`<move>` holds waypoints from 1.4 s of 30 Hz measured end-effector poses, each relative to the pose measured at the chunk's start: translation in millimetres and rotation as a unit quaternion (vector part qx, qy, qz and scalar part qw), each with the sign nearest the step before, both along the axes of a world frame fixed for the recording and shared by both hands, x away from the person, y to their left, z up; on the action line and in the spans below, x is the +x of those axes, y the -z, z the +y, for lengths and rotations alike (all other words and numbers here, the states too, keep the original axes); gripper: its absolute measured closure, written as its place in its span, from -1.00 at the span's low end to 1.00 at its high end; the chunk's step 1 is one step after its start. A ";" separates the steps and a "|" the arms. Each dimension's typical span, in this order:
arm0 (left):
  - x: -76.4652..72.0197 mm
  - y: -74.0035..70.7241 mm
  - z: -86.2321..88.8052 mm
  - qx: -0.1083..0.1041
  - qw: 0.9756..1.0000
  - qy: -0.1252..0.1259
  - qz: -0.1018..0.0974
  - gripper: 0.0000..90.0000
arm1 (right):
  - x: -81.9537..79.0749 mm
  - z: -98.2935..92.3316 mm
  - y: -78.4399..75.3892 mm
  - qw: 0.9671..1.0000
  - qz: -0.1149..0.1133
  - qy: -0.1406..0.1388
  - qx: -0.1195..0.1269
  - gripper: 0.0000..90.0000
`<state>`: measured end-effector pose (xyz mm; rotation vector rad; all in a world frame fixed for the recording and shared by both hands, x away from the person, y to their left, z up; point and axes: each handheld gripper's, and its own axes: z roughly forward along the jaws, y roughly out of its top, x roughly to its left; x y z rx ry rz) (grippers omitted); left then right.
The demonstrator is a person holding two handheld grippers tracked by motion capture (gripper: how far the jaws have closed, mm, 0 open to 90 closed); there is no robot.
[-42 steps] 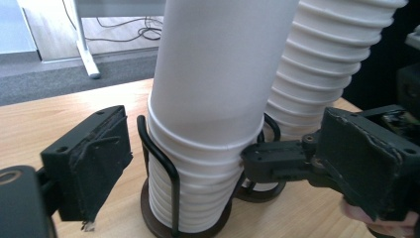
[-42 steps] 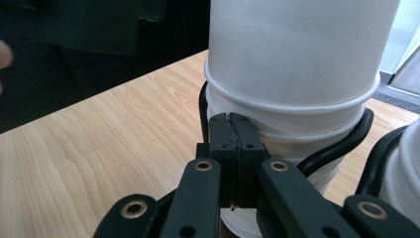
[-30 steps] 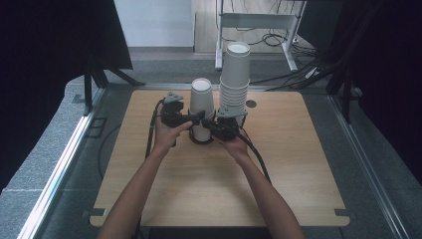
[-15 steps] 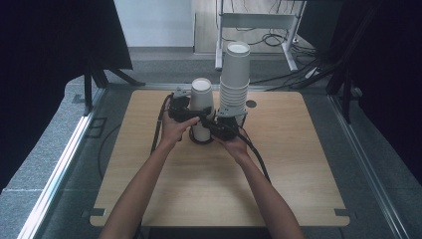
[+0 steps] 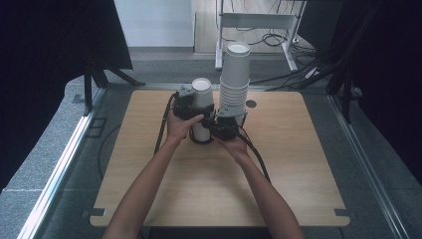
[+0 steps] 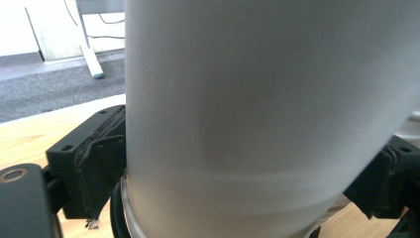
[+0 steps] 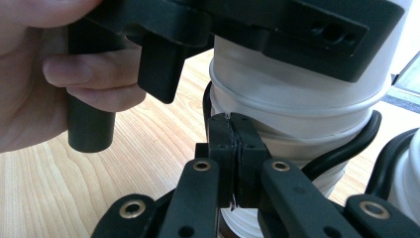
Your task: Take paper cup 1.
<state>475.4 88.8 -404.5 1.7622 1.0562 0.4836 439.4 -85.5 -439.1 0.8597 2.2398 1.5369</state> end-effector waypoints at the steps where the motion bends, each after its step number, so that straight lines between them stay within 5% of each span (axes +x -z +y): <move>1: -0.6 -0.5 -0.1 0.005 1.000 0.001 -0.007 -0.79 | 0.1 -0.1 0.1 1.000 0.001 0.000 0.000 0.96; 14: -1.5 -2.1 -1.2 0.021 0.999 0.003 -0.026 -0.74 | 1.7 -1.4 0.5 1.000 0.002 0.001 0.001 0.96; 42: 1.0 -5.2 -1.0 0.024 1.000 0.006 -0.015 -0.74 | 2.9 -3.0 -0.7 1.000 0.000 0.010 0.006 0.98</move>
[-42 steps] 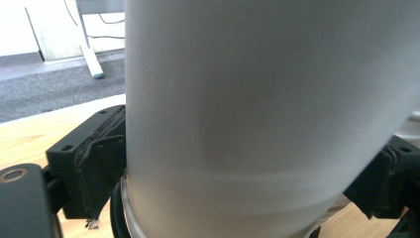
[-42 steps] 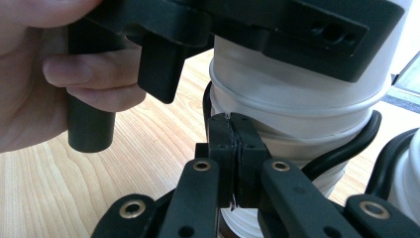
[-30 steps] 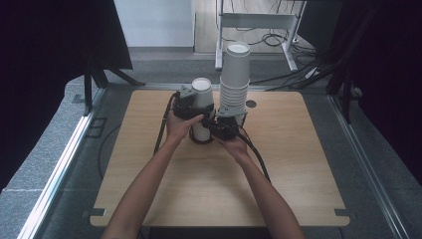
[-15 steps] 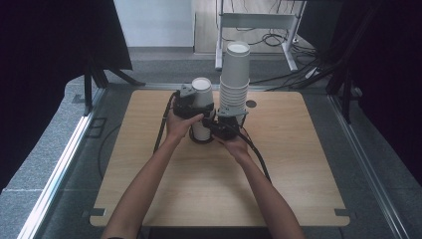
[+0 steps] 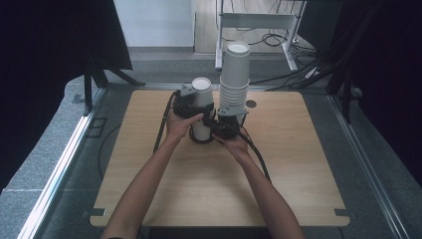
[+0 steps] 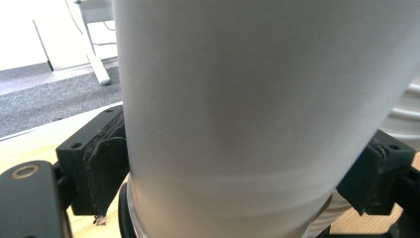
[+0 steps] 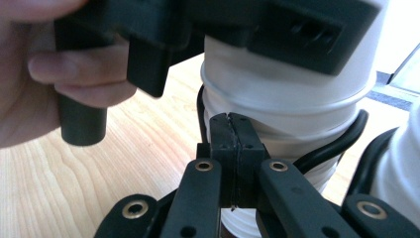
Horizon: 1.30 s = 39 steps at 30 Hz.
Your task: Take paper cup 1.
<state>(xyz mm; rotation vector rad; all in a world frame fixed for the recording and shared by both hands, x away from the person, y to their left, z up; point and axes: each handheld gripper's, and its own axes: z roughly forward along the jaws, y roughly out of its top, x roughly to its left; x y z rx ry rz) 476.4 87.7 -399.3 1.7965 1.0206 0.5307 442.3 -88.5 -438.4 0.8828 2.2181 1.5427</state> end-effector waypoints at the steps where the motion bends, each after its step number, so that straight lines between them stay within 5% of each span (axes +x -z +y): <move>1: -0.2 -0.3 -0.3 0.001 1.000 -0.001 -0.001 -0.74 | -0.1 -0.6 -1.7 1.000 0.004 0.003 0.003 0.98; 11: 1.4 -2.5 -0.1 0.003 1.000 0.001 -0.001 -0.74 | 1.0 -0.5 2.8 1.000 0.005 -0.006 -0.009 0.99; 17: 1.6 -16.1 2.0 -0.030 1.000 -0.003 -0.010 -0.72 | 0.5 0.3 4.0 1.000 0.007 -0.006 -0.020 0.99; 27: 1.1 -26.9 4.6 -0.039 0.999 -0.006 -0.023 -0.72 | 0.8 -2.0 4.8 1.000 0.011 -0.003 -0.021 0.98; 39: -3.8 -62.3 12.1 -0.060 0.996 -0.015 -0.064 -0.71 | -0.8 -4.1 2.2 1.000 0.000 -0.005 -0.024 0.98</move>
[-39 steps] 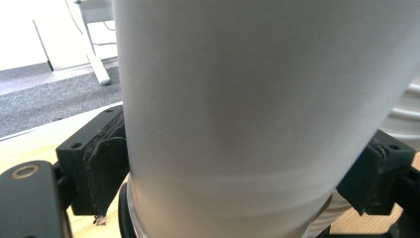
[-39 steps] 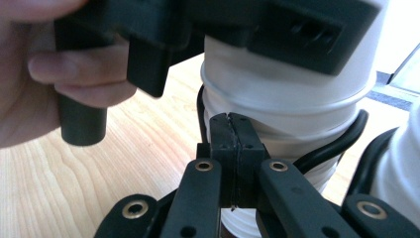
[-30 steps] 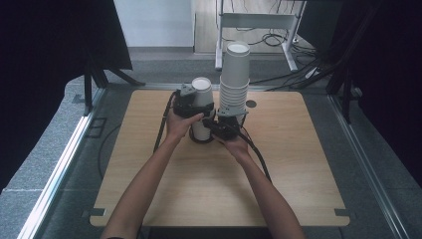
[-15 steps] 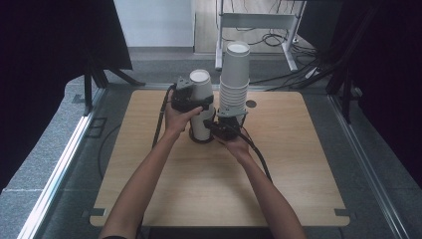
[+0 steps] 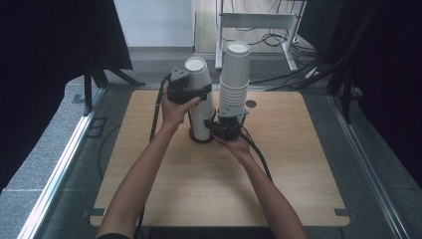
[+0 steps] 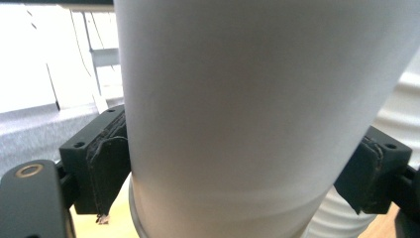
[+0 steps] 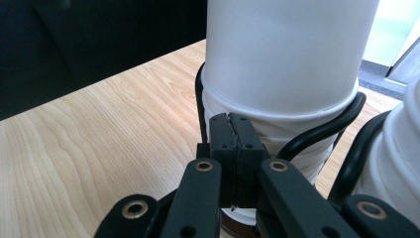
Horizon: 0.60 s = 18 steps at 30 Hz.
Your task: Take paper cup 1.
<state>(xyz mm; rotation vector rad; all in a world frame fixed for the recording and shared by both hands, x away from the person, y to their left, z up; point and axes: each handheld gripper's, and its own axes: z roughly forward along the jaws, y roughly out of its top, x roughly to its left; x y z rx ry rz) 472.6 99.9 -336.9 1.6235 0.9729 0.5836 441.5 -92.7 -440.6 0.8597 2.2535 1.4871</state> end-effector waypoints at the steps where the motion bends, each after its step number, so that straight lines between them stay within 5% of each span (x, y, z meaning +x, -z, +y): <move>1: -1.2 -3.2 1.3 0.000 1.000 0.000 -0.004 -0.71 | -0.7 -0.3 -0.4 1.000 0.001 0.000 0.001 0.98; 18: -31.1 -28.9 15.1 -0.006 0.999 0.021 -0.043 -0.71 | -7.8 -8.8 -2.3 1.000 -0.002 0.005 0.004 0.97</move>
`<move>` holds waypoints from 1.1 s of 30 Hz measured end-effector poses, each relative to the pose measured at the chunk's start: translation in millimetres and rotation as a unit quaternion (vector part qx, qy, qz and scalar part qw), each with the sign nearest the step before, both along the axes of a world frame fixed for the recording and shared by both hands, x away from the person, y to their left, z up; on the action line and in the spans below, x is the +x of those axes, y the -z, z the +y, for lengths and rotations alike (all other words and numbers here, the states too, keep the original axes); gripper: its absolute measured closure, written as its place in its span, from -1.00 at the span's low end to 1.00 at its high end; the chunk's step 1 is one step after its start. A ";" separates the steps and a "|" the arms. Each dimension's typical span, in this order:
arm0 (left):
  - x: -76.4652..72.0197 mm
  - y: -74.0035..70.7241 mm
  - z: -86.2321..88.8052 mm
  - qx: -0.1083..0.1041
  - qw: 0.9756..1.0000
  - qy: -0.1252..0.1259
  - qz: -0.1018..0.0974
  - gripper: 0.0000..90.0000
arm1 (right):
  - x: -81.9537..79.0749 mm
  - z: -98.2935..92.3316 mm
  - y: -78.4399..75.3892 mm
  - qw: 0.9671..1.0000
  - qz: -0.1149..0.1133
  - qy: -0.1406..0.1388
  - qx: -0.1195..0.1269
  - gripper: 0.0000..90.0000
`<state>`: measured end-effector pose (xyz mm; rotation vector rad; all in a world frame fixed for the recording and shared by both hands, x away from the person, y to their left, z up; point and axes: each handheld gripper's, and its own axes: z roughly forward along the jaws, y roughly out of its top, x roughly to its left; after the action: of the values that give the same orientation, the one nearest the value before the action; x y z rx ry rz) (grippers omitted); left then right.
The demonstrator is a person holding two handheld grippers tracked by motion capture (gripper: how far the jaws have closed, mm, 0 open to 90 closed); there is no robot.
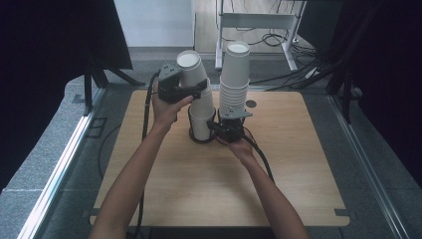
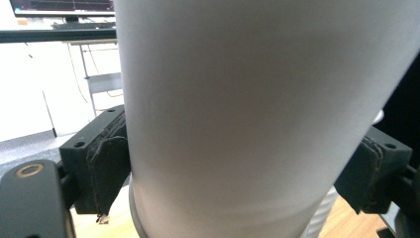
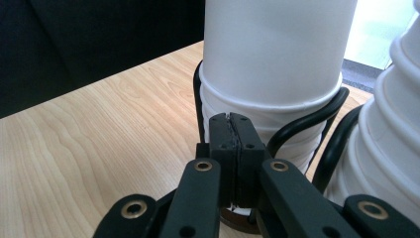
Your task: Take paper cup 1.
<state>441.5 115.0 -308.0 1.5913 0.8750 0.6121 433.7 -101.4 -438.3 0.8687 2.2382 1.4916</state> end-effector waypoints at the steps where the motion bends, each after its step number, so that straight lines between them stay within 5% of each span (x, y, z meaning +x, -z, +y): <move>1: -4.1 -0.5 0.9 -0.003 1.000 0.004 -0.003 -0.71 | -1.3 -0.9 -0.3 1.000 -0.001 0.000 -0.001 0.97; 22: -37.8 7.3 5.5 0.000 0.999 0.039 -0.004 -0.71 | -24.0 -17.8 3.1 1.000 -0.013 -0.002 0.007 0.87; 33: -50.8 27.8 9.1 0.022 0.999 0.044 0.006 -0.71 | -42.7 -30.8 12.3 1.000 -0.002 -0.014 0.018 0.54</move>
<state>390.7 124.0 -335.8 1.6653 0.8022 0.5629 391.0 -132.3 -450.6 0.8482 2.2361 1.5486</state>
